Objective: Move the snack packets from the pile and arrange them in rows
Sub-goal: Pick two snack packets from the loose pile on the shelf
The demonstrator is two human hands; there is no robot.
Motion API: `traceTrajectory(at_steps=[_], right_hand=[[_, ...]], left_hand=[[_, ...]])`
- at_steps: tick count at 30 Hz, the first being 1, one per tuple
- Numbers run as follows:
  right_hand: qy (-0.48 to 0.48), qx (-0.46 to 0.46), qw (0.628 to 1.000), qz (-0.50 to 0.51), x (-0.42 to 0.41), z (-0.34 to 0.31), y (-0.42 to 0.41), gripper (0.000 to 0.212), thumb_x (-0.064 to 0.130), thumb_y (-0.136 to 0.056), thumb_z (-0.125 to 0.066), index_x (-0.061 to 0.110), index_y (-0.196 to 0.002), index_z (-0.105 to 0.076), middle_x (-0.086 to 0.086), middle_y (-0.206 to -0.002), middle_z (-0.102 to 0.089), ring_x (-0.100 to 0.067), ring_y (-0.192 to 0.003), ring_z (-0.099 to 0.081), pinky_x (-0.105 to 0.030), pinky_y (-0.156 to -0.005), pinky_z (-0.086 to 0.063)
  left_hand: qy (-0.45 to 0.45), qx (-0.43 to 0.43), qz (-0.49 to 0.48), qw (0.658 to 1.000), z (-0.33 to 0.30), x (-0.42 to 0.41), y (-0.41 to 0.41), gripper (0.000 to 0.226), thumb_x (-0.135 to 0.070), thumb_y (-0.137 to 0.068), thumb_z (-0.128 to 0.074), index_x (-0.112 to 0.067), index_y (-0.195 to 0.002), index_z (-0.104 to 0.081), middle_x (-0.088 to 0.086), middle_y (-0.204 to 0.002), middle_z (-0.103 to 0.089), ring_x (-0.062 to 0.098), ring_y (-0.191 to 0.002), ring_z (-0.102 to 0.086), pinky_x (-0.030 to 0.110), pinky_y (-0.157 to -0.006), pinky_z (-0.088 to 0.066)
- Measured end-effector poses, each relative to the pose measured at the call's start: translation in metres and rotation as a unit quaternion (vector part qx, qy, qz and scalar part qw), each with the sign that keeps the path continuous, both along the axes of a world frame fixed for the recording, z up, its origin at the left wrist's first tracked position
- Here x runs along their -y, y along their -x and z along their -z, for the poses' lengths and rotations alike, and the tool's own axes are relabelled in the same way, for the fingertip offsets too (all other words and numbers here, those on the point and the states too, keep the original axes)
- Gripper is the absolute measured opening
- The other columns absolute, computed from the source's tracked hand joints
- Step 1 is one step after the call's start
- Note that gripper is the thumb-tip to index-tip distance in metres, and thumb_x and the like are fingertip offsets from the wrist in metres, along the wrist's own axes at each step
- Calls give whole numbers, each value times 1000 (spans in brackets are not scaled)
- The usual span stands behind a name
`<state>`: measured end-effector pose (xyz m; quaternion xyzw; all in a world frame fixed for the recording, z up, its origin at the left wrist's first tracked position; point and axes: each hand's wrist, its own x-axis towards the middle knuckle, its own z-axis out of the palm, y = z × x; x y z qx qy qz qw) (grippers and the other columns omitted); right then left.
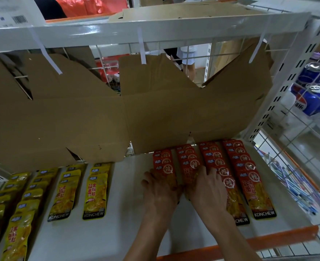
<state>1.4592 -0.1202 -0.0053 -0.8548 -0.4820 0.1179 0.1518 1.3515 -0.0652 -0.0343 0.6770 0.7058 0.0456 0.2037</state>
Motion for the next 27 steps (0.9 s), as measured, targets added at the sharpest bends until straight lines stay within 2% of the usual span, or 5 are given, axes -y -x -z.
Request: traceTrajectory(at_steps=[6,11,15,21,27], right_hand=[[-18,6,1000,-7,2,-2,-4,51,44,-87,-60,18,-128,-45,-6,-121,-48,-23,-107,-51,-33,-86,-46],[-62,38,997,-19,4,-4,-1,46,44,-83,-65,15,-118,-53,-6,-111,-55,-24,-100,-53,-38,-84,-47],[-99,61,991,-69,6,0,4,52,39,-78,-74,11,-119,-59,-10,-109,-62,-32,-101,-61,-44,-81,-49],[-24,63,988,-141,15,1,15,75,56,-89,-53,16,-149,-34,-20,-155,-31,-42,-143,-29,-58,-114,-26],[26,27,974,-224,18,-14,17,85,65,-89,-43,29,-155,-4,-13,-163,-9,-37,-150,-1,-57,-120,-8]], left_hand=[[-57,-44,34,997,7,3,4,113,-90,-73,-39,-5,-147,-31,16,-136,-42,33,-116,-45,39,-95,-39],[-124,-74,89,986,5,10,13,107,-83,-83,-1,-7,-137,-53,18,-115,-56,32,-89,-52,39,-72,-43],[-179,-47,72,980,-10,19,28,78,-69,-89,-36,-2,-116,-64,16,-95,-65,35,-78,-63,40,-57,-51],[-143,-79,68,984,-7,29,47,67,-56,-91,-37,-4,-119,-69,20,-117,-70,42,-108,-66,52,-83,-55],[-135,-87,10,987,-11,53,78,81,-64,-93,-17,-10,-142,-52,20,-148,-48,40,-139,-41,54,-110,-36]])
